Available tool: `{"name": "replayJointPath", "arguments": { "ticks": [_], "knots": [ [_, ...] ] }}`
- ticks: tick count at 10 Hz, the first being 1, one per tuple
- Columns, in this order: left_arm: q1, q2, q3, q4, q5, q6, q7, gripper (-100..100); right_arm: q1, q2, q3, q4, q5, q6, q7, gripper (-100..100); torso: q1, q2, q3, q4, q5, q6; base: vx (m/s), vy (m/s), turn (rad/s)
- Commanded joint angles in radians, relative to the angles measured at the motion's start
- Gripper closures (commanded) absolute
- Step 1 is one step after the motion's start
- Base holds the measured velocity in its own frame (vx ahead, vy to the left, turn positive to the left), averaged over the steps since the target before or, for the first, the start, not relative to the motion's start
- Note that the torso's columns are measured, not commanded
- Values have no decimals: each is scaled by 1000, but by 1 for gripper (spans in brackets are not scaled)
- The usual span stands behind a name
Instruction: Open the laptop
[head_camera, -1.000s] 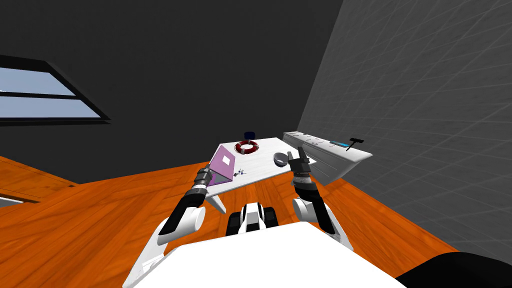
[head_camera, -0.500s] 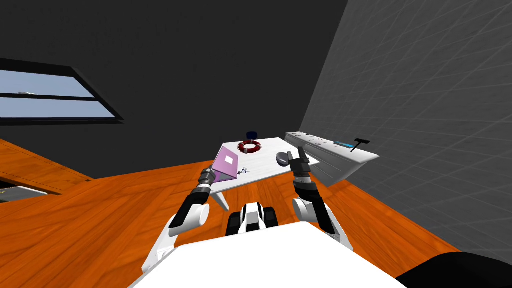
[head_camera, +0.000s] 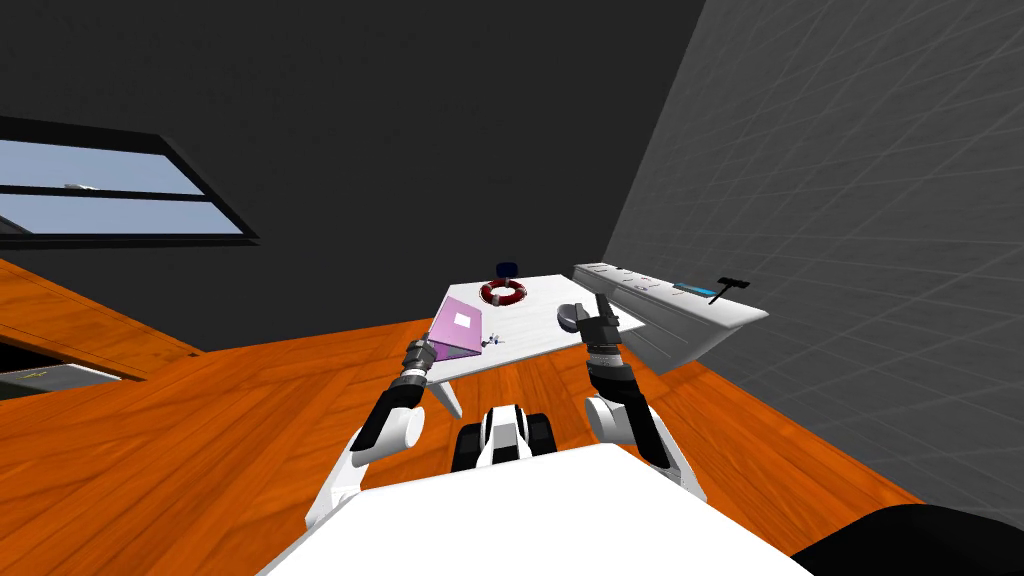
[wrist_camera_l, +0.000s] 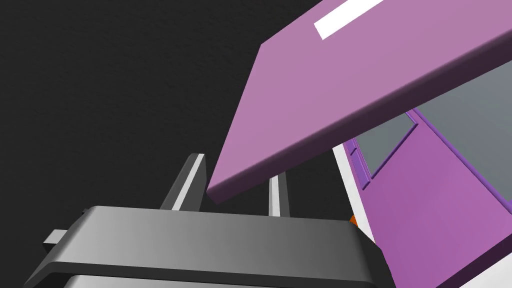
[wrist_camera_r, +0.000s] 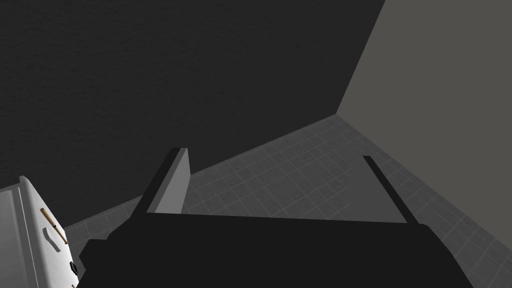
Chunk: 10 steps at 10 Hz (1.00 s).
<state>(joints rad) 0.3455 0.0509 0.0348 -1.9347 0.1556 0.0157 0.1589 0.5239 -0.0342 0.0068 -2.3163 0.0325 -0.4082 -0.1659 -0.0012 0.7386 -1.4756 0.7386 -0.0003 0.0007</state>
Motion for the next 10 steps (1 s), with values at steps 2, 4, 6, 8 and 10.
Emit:
{"name": "replayJointPath", "arguments": {
  "ticks": [2, 4, 6, 8, 10],
  "knots": [
    [-5, 8, -4, 20, 27, -18, 29, -100, 0, 0, 0, 0, 0, 0, 0, 0, 1, 0, 0, 0, 0, 0, -1, 18, 7],
    [15, 12, -1, -36, 31, 19, 33, -100, 0, 0, 0, 0, 0, 0, 0, 0, -1, -2, -1, -1, 0, -1, 25, -13, 4],
    [35, 15, 3, -91, 34, 57, 38, -100, 0, 0, 0, 0, 0, 0, 0, 0, 0, 0, 0, 1, -1, -1, 30, -10, 2],
    [56, 19, 6, -147, 38, 94, 42, -100, 0, 0, 0, 0, 0, 0, 0, 0, 1, 1, 0, 1, 0, -1, 31, -7, 3],
    [76, 23, 10, -203, 42, 131, 47, -100, 0, 0, 0, 0, 0, 0, 0, 0, 1, 1, 0, 1, 0, -1, 26, -10, 4]
  ]
}}
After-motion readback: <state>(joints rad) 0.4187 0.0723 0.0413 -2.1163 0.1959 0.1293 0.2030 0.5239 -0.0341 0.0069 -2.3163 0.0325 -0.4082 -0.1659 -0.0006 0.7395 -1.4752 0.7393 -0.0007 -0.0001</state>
